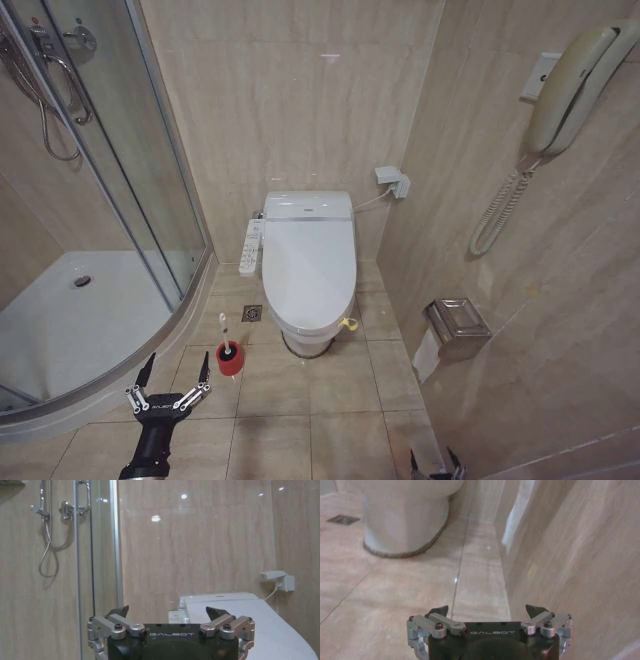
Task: Open the toilet lid, clean the toilet bowl with a toilet brush, close the toilet lid, and flush.
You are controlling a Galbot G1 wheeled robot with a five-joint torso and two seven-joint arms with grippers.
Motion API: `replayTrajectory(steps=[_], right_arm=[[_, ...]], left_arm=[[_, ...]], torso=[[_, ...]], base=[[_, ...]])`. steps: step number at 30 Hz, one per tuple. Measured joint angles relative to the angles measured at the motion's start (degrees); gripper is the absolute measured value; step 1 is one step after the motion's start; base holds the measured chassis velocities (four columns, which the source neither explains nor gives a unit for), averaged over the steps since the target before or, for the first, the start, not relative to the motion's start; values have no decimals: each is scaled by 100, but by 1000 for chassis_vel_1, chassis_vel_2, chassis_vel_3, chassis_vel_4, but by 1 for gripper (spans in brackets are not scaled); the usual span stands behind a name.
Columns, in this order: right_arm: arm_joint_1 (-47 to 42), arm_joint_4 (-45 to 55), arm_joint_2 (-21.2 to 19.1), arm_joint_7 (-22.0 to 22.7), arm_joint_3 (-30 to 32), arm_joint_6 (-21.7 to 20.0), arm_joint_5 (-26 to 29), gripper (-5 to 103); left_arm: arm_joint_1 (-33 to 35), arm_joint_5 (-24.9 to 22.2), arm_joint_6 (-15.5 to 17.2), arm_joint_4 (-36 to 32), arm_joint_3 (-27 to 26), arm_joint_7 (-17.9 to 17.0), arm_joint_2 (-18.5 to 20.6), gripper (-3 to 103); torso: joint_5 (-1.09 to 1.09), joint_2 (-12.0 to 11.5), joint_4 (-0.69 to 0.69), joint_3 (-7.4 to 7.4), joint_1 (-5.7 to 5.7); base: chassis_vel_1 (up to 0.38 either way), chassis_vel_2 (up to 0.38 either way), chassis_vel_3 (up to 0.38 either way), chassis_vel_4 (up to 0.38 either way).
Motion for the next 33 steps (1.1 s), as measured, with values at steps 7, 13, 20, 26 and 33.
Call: replayTrajectory(steps=[7, 13, 20, 26, 33], right_arm=[[177, -849, 8, -2, -28, 414, -220, 100], [365, -1737, 15, -3, -56, 851, -453, 100], [580, -2754, 26, 3, -86, 1359, -710, 100], [634, -2965, 15, 11, -85, 1486, -753, 100], [634, -2964, 18, 12, -87, 1481, -758, 100]], left_arm=[[-3, 0, 12, -6, 43, 26, 36, 100], [-34, 26, 45, 7, 113, 44, 36, 100], [-49, 26, 37, 85, 127, 70, 51, 100], [-96, 8, 37, 143, 133, 99, 80, 100], [-149, -25, 45, 179, 153, 127, 107, 100]], torso=[[0, 0, 0, 0, 0], [0, 0, 0, 0, 0], [0, 0, 0, 0, 0], [-6, 0, 1, -1, 0], [-5, 0, 0, 0, 0]], base=[[0, 0, 0, 0], [0, 0, 0, 0], [0, 0, 0, 0], [0, 0, 0, 0], [0, 0, 0, 0]])
